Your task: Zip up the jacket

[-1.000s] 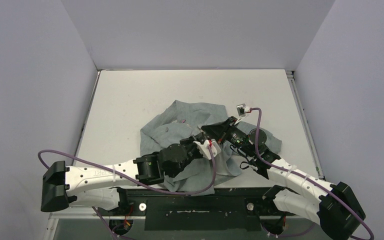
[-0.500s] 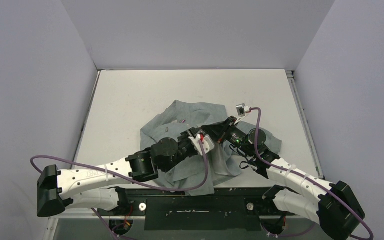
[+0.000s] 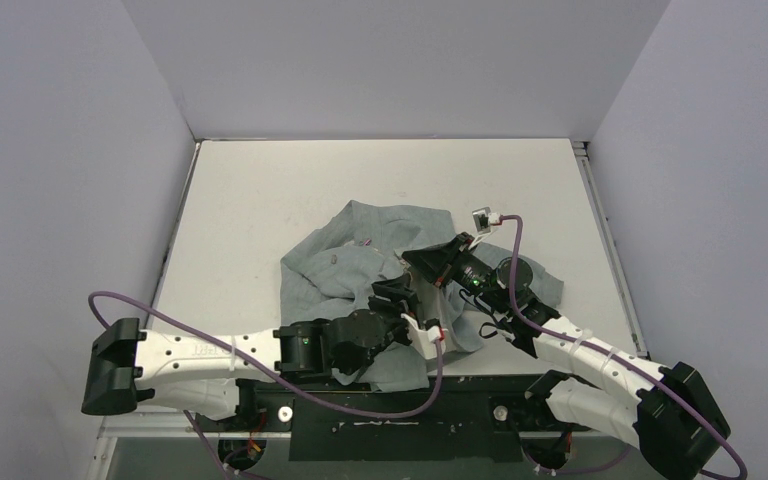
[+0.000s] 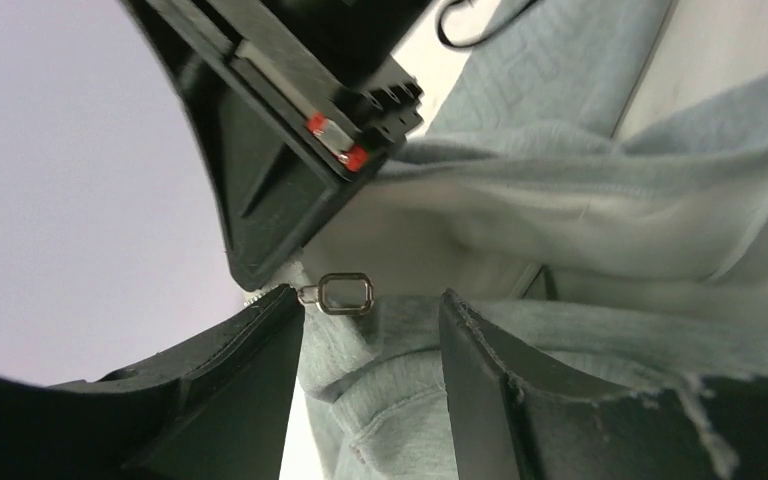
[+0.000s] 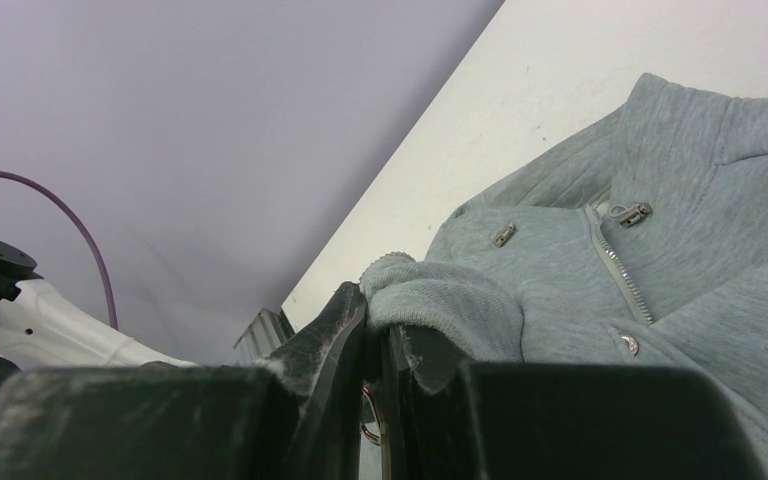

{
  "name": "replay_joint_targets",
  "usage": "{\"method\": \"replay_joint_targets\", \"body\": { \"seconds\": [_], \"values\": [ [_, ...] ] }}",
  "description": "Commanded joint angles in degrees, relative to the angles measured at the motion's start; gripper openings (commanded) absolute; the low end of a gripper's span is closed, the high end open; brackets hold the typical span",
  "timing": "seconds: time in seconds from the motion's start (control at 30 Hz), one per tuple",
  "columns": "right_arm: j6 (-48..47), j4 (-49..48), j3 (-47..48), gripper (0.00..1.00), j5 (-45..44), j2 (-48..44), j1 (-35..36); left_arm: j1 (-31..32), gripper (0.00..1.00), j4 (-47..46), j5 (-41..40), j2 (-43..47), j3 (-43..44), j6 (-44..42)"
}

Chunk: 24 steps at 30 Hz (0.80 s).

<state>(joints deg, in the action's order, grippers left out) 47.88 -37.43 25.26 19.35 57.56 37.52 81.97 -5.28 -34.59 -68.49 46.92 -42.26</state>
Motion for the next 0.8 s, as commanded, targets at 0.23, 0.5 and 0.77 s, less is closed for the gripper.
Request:
{"method": "replay_joint_targets", "body": {
  "seconds": [0.23,0.5,0.77],
  "values": [
    [0.0,-4.3,-0.2,0.00,-0.2,-0.9,-0.3,1.0,0.46,-2.4,-8.9,-6.3,0.7,-10.5],
    [0.0,-4.6,0.0,0.00,0.0,-0.4,-0.3,1.0,0.34,-4.9,-11.2,-8.0,0.6,-11.7],
    [0.1,-4.7,0.2,0.00,0.2,-0.2,-0.2,1.0,0.23,-8.2,-13.2,-9.7,1.1,-12.4]
  ]
}}
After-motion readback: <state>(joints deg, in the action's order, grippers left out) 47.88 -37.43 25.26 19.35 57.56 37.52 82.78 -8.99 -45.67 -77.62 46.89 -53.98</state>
